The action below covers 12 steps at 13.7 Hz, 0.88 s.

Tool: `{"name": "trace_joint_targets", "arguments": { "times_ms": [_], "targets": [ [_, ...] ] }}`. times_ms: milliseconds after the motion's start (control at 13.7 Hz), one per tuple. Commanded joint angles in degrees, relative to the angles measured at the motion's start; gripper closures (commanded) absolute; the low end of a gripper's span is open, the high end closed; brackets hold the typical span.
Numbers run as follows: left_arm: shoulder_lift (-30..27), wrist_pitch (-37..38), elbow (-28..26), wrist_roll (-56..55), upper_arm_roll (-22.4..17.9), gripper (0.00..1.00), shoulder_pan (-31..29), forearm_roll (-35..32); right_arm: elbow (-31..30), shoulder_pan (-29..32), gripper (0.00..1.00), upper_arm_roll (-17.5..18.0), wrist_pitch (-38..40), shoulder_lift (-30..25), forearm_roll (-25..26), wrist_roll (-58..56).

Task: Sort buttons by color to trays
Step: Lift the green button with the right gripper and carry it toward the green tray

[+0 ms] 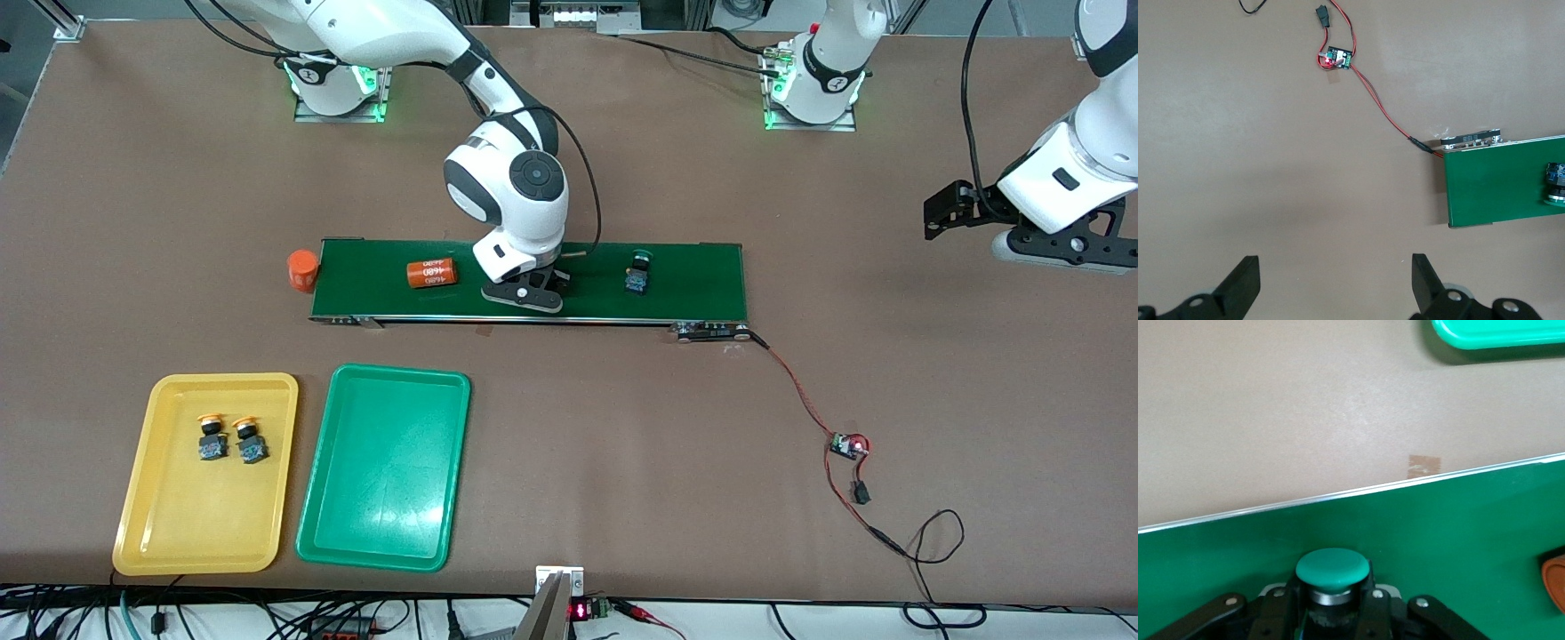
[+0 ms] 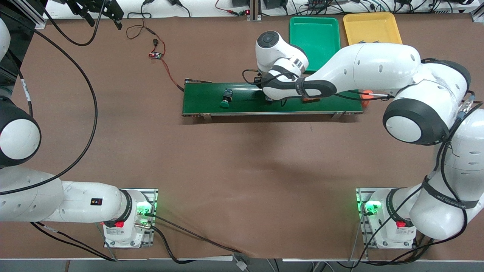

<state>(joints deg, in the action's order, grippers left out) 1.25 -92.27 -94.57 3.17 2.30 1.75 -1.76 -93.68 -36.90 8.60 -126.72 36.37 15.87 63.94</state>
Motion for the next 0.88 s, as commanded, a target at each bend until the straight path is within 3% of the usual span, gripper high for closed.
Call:
{"name": "trace_joint_targets", "arguments": {
  "times_ms": [0,146,365,511,657,803],
  "targets": [
    [0.68,1.3,1.58,1.05,-0.28,0.0,-0.17,0.18,3.93,1.03,1.0,-0.24,7.77,-2.51,-0.4,-4.77],
    [0.68,1.3,1.67,1.05,-0.28,0.0,-0.17,0.18,8.58,2.96,1.0,-2.61,14.63,-4.45,-1.8,-12.48],
    [0.68,1.3,1.58,1.05,-0.28,0.0,-0.17,0.18,13.17,8.93,1.0,-9.1,18.44,-5.95,-10.3,-30.56],
    [0.59,1.3,1.58,1.05,-0.28,0.0,-0.17,0.18,13.26,13.15,1.0,-12.54,18.18,-6.31,-13.49,-41.05],
    [0.68,1.3,1.67,0.96,-0.28,0.0,-0.08,0.18,13.26,15.88,1.0,-12.73,16.7,-5.43,-13.41,-43.81],
    [0.68,1.3,1.67,0.96,-0.28,0.0,-0.17,0.18,13.26,17.46,1.0,-12.82,9.87,-3.24,-13.15,-44.6]
  ]
}}
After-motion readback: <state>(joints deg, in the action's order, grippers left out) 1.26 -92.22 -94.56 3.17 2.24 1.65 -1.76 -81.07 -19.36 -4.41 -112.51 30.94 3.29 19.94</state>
